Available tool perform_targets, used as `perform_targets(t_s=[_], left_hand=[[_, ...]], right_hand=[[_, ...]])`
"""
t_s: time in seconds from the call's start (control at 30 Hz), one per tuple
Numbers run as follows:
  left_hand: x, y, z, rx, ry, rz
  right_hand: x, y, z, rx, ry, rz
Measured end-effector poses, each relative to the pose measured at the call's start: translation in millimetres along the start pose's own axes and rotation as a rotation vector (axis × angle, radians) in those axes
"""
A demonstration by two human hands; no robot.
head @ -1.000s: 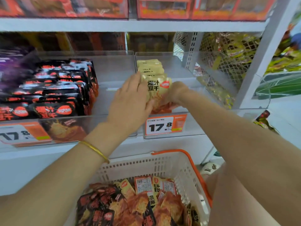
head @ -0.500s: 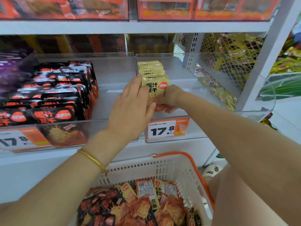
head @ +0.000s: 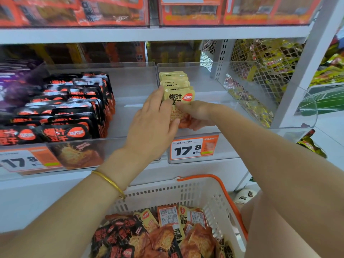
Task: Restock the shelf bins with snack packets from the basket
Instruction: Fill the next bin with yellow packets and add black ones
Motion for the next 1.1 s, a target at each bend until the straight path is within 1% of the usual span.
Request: perform_targets(t_s=[0.27, 0.67, 0.73, 0.8, 0.83, 0.9, 0.93, 0.97, 1.0, 1.03, 1.1], left_hand=[[0.6, -0.1, -0.7, -0.006, -0.007, -0.005], [3.8, -2.5, 0.0, 0.027, -0.028, -0.052], [6.2, -1.4, -2.4, 0.036, -0.026, -0.069], [14.0, 1.8, -6.6, 0.050, -0.046, -0.143], [22.1, 3.4, -9.2, 0.070, -0.066, -0.200], [47.7, 2.4, -14.5, 0.086, -0.126, -0.305], [62.3, -1.3, -15.7, 0.075, -0.162, -0.328], [76.5, -8.6, -14.3, 0.064, -0.190, -0.308], [90.0, -20.9, -9.6, 0.052, -0.205, -0.245], [101.8, -35.8, -2.5, 0.037, -0.207, -0.151], [120.3, -66.0, 14.0, 0.004, -0.163, 0.060]], right_hand=[[3.3, 0.7, -1.4, 0.022, 0.018, 0.013], [20.1, 5.6, -1.1, 0.010, 0.077, -0.161], [28.9, 5.1, 2.2, 0.085, 0.047, -0.219], [47.8, 3.5, 6.6, 0.173, 0.061, -0.344], [61.0, 1.7, 6.7, 0.181, 0.106, -0.420], [97.7, -9.1, 0.2, 0.174, 0.254, -0.563], [117.9, -19.9, -4.9, 0.159, 0.331, -0.582], [133.2, -33.6, -12.0, 0.145, 0.394, -0.545], [140.5, -49.1, -20.4, 0.158, 0.418, -0.467], [137.7, -65.9, -30.1, 0.213, 0.385, -0.356], [105.6, -103.1, -51.8, 0.438, 0.183, -0.085]])
Point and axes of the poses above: each hand's wrist, its own x-axis away from the middle knuckle, its own y-axis out of the back of the hand, z = x × y, the point moved 1 cm from there along -x, towards the middle knuckle, and after that the axes turned 12 degrees about z, right-handed, at the moved point
